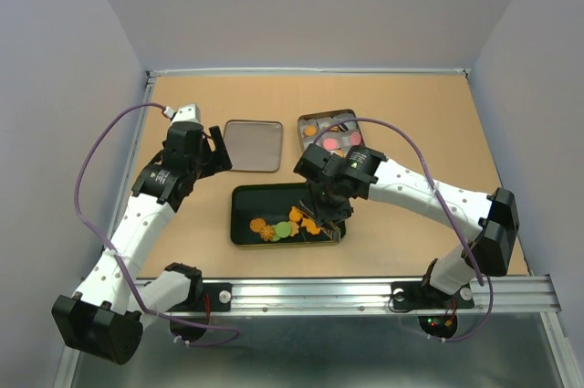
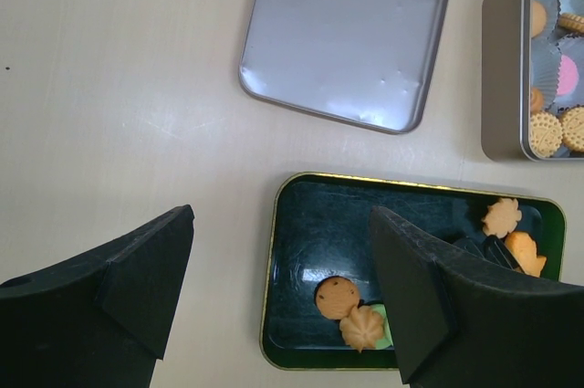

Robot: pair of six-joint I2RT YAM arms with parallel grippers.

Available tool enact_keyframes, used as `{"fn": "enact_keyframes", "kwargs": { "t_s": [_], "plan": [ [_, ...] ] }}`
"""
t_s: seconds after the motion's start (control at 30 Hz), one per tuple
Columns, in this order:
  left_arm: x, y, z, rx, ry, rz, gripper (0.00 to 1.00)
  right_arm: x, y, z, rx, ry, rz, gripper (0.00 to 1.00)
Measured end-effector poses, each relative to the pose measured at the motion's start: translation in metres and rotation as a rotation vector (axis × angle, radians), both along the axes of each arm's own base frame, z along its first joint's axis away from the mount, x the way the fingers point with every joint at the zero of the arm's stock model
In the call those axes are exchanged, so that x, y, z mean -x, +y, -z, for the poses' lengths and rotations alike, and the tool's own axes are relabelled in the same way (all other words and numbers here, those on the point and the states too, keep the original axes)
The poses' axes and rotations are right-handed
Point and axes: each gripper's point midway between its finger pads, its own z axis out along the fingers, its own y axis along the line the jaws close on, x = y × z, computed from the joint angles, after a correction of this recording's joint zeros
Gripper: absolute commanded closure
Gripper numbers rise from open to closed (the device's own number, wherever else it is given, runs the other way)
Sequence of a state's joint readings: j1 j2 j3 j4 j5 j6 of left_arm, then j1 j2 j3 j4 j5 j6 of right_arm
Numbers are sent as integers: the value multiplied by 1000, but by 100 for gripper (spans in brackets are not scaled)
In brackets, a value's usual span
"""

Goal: Pack the cookies

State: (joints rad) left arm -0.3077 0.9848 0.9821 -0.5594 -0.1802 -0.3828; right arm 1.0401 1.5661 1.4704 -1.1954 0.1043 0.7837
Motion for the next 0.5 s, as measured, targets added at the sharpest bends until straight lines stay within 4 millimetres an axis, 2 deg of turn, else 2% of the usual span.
{"fn": "enact_keyframes", "kwargs": {
  "t_s": [0.13, 0.23, 0.5],
  "plan": [
    [0, 0, 0, 2, -1, -1, 12, 0, 0, 0, 0, 0, 0, 69],
    [0, 0, 0, 6, -1, -4, 12, -3, 2, -8, 0, -9, 1, 69],
    [0, -2, -1, 19, -1, -8, 12, -43, 36, -68, -78, -159, -8, 71]
  ]
}}
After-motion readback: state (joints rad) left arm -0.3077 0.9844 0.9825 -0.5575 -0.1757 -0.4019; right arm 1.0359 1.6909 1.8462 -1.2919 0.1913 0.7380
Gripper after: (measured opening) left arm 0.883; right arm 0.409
